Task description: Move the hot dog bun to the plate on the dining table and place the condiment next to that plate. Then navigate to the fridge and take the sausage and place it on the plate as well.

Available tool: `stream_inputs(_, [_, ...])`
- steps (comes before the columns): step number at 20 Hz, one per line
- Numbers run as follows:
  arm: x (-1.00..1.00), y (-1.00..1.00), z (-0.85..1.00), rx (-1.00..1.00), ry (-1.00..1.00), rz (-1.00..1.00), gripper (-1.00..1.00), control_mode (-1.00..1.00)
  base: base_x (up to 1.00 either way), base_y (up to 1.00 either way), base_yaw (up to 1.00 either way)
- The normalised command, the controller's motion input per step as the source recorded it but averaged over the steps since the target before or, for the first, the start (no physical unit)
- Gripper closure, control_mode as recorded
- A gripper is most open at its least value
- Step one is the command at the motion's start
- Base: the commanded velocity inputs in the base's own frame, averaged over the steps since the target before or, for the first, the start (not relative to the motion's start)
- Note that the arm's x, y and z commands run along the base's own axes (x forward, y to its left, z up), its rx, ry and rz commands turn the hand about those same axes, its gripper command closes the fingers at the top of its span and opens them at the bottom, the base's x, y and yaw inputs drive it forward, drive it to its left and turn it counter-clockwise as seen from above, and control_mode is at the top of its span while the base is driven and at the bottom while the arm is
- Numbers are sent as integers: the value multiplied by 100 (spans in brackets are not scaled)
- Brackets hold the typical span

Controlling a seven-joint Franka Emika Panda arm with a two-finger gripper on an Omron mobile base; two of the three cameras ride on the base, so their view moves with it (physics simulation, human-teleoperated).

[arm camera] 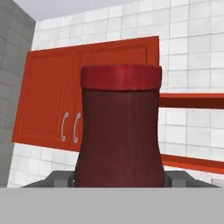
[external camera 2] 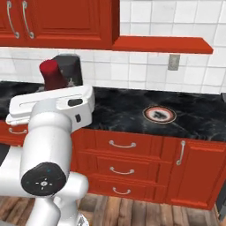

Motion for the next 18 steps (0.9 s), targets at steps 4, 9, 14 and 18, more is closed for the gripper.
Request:
stream_inputs(4, [0, 0, 0, 0, 0, 0, 100, 100, -92, 50, -43])
stream_inputs(9, [0, 0, 0, 0, 0, 0, 100, 100, -100, 45, -55])
stream_inputs(14, [0, 0, 0, 0, 0, 0, 100, 100, -100, 47, -58])
stream_inputs(18, [0, 0, 0, 0, 0, 0, 100, 100, -100, 26, -53])
